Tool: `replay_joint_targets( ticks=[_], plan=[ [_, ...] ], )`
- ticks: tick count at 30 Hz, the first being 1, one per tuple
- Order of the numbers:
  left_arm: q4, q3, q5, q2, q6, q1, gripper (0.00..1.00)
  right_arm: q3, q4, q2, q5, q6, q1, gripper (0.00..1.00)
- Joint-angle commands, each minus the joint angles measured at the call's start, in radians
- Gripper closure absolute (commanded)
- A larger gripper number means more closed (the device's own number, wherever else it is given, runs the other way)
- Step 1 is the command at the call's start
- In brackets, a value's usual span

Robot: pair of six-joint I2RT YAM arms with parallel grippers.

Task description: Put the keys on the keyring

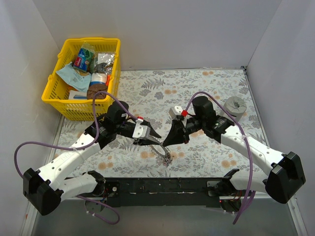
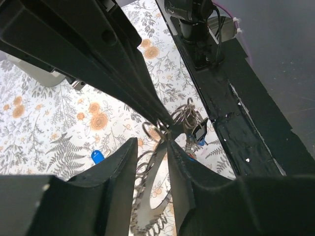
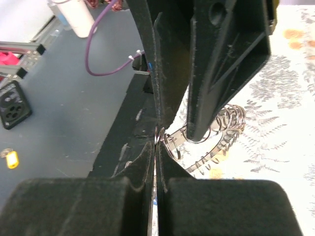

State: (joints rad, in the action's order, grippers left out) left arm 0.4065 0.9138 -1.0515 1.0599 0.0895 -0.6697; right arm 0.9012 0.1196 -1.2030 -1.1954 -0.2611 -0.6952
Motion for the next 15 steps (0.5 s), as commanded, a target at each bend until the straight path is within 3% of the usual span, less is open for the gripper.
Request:
replay_joint_targets(
  ticks=[1, 3, 7, 15],
  plan=[
    [-0.031, 0.025, 0.001, -0.034, -0.022, 0.001, 0.73, -0.033, -0.292, 0.069, 0.089, 0.173, -0.003, 0.99],
    [-0.076, 0.013, 0.018, -0.051, -0.062, -0.001, 0.77, -0.113, -0.449, 0.108, 0.115, 0.325, -0.003, 0.99],
    [-0.221, -0.039, 0.073, -0.09, -0.261, 0.001, 0.75, -0.199, -0.717, 0.152, 0.212, 0.462, -0.004, 0.99],
    [-0.555, -0.148, 0.143, -0.152, -0.514, 0.001, 0.67, -0.297, -0.971, 0.204, 0.293, 0.615, -0.004, 0.99]
  ],
)
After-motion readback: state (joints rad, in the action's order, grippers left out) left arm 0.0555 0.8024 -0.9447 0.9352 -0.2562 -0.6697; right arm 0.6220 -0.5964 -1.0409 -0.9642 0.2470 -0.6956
